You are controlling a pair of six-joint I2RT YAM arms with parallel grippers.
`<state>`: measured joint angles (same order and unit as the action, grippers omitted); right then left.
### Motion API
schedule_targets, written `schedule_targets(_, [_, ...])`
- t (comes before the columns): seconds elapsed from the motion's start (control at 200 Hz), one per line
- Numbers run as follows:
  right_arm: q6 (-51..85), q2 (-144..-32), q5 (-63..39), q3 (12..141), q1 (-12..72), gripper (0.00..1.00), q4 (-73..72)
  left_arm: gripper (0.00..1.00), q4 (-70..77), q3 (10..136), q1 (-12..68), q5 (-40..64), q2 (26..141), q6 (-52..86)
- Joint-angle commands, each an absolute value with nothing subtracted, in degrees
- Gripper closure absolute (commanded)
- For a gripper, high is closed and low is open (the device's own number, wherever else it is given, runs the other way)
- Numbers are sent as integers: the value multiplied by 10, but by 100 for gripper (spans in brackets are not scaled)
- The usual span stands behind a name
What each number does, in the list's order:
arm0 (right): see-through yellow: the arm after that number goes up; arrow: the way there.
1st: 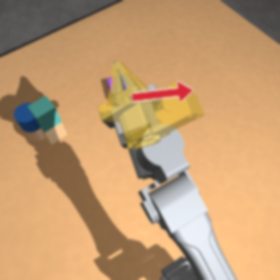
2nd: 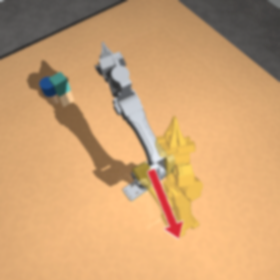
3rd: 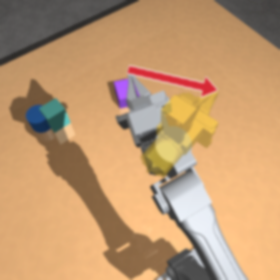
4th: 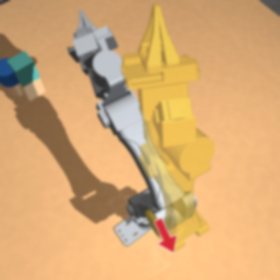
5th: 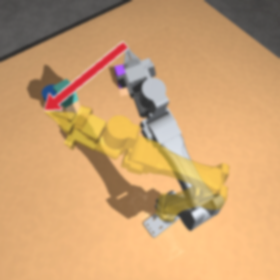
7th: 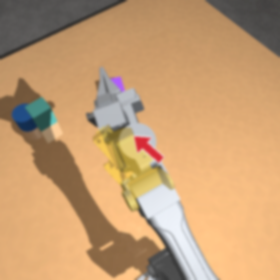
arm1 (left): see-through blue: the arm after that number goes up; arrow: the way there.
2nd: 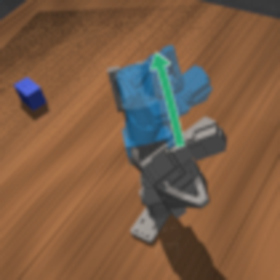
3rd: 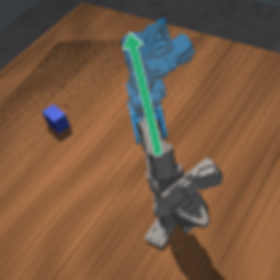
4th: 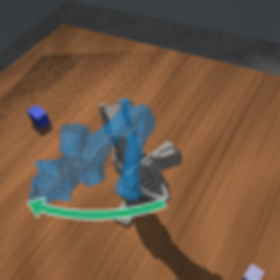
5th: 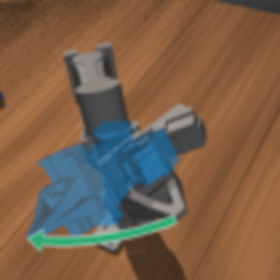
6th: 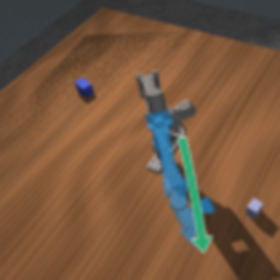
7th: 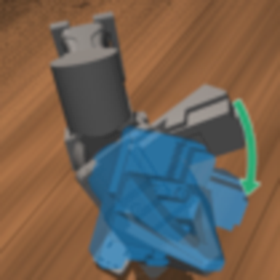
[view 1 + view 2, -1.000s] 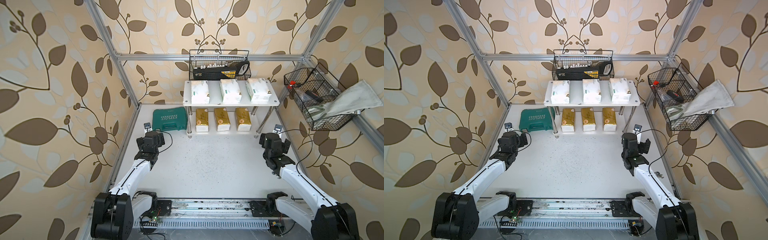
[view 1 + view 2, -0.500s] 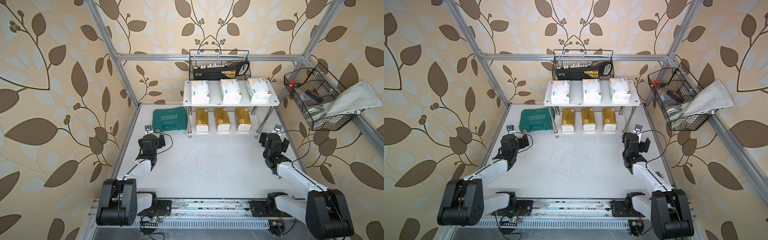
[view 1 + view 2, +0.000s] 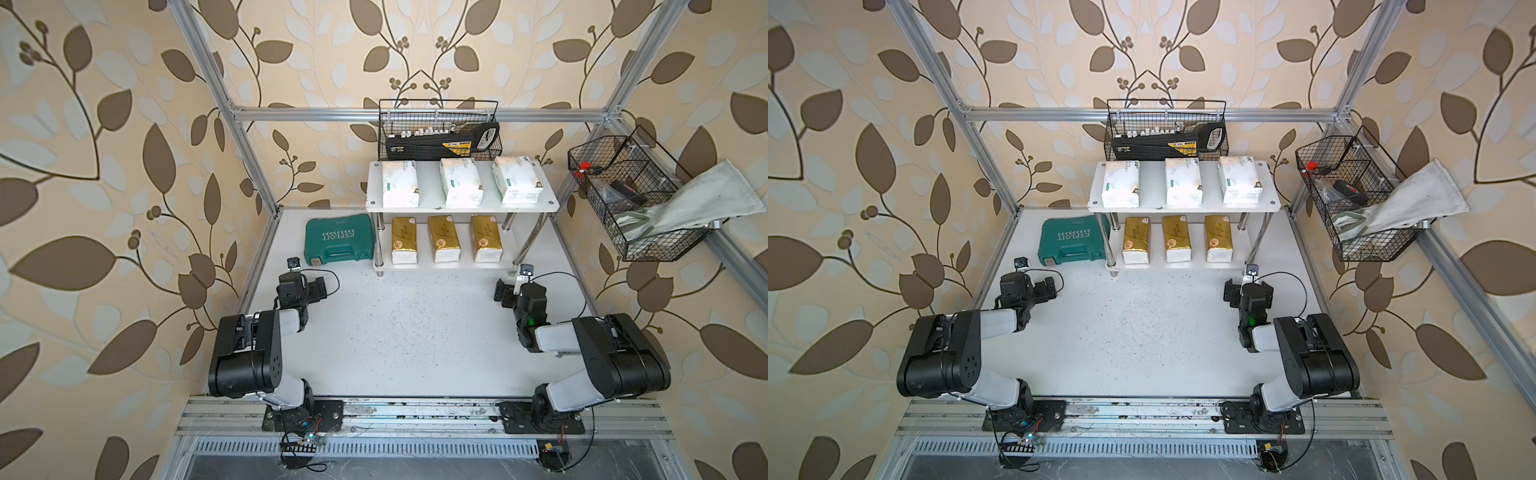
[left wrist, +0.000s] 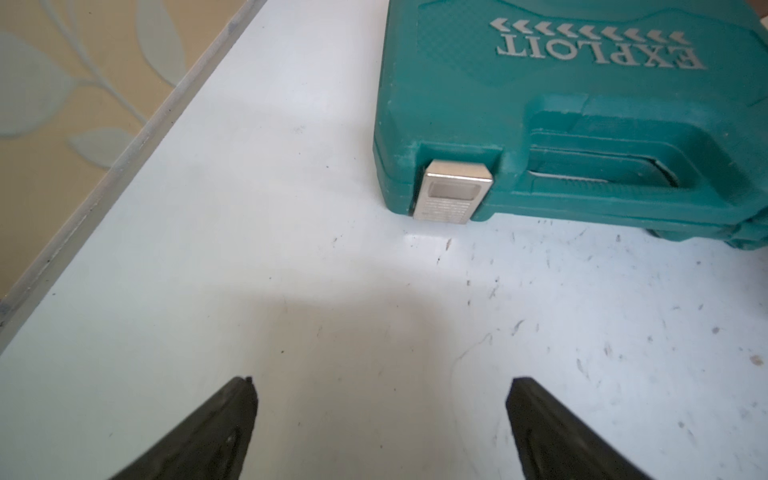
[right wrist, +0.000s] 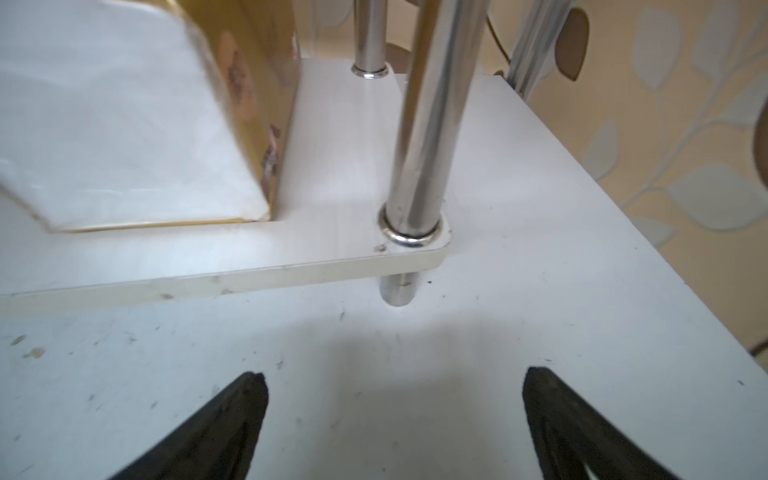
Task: Place the tissue boxes on the shelf by color
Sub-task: Reset both arms
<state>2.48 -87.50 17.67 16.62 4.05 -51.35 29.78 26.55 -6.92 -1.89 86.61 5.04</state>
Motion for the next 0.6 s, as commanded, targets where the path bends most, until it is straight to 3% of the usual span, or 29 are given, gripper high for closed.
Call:
schedule_targets(0.0, [13,-878,155,189,38,1,-541,1,332,274,-73,21,859,54])
schedule_targets(0.135, [32,-877,160,194,25,1,-529,1,512,173,-1,-42,851,-5])
schedule_targets(0.245, [32,-878,161,191,25,1,-536,1,389,249,-81,65,876,46])
schedule_targets(0.385, [32,-874,161,190,25,1,-536,1,430,215,-43,10,853,22])
schedule_targets(0.595, [31,-872,164,189,25,1,-536,1,397,241,-73,49,869,40])
